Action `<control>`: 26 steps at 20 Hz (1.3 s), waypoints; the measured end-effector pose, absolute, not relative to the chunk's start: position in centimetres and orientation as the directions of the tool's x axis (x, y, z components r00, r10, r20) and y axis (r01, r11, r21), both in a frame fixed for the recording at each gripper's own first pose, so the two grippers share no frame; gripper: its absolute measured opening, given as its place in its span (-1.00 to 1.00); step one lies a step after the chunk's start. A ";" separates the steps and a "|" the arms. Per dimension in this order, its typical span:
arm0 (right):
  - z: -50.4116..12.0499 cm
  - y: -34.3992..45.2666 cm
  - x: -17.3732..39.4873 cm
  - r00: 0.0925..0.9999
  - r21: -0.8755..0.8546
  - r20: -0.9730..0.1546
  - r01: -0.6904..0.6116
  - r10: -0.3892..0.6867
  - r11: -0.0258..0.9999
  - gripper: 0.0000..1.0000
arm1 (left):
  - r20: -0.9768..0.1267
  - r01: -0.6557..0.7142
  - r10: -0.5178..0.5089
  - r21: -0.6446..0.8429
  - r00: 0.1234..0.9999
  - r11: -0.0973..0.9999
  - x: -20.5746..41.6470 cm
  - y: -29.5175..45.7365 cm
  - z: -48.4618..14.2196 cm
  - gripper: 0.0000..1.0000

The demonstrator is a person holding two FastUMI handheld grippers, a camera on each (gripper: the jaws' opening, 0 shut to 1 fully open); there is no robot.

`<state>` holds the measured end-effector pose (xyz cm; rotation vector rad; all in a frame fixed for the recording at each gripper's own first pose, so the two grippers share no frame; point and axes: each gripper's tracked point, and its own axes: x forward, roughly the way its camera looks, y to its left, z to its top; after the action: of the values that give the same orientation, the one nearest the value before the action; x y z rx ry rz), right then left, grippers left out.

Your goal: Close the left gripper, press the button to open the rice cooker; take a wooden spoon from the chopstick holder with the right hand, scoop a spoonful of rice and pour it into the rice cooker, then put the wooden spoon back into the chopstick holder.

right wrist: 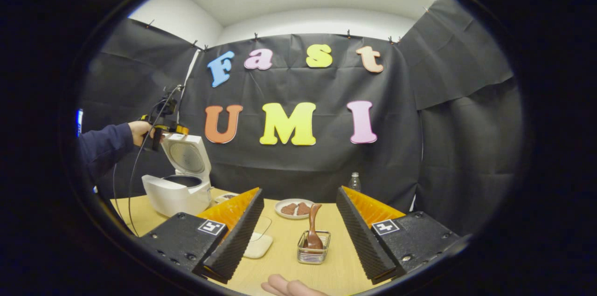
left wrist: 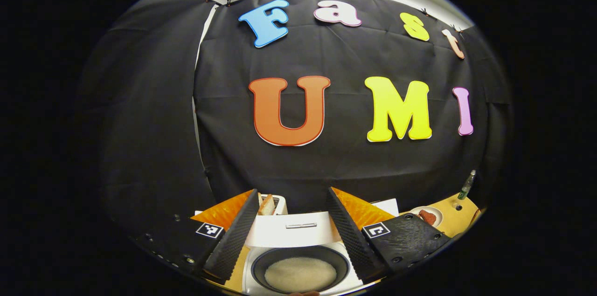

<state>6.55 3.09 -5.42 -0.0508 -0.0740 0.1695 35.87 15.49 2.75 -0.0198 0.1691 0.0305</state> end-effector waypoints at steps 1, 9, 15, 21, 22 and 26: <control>-5.7 2.9 6.4 0.983 -0.056 0.067 -0.167 0.170 0.984 0.97 | -0.196 -0.028 0.024 -0.020 0.980 0.999 35.6 15.4 2.0 0.86; -6.7 2.5 4.7 0.984 -0.014 0.044 -0.174 0.175 0.985 0.97 | -0.452 -0.059 0.016 -0.081 0.892 0.995 31.2 15.1 -6.4 0.90; -7.2 2.5 3.0 0.981 0.008 0.056 -0.187 0.186 0.982 0.97 | -0.487 -0.065 0.046 -0.022 0.872 0.998 29.3 15.0 -8.6 0.96; -8.4 3.0 2.1 0.977 0.012 0.049 -0.210 0.209 0.978 0.97 | -0.510 -0.080 0.061 -0.015 0.858 0.997 28.1 14.7 -11.0 0.96; -8.5 3.1 2.0 0.976 0.011 0.045 -0.214 0.213 0.977 0.97 | -0.516 -0.083 0.066 -0.010 0.854 0.996 27.7 14.7 -11.5 0.96; -8.7 2.9 1.3 0.976 0.004 0.047 -0.214 0.213 0.977 0.97 | -0.550 -0.093 0.082 0.008 0.831 0.996 26.6 14.5 -13.5 0.95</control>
<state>1.34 2.89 -8.68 0.0091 -0.0461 0.2153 26.58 14.46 -13.51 -0.0188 0.5826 0.0928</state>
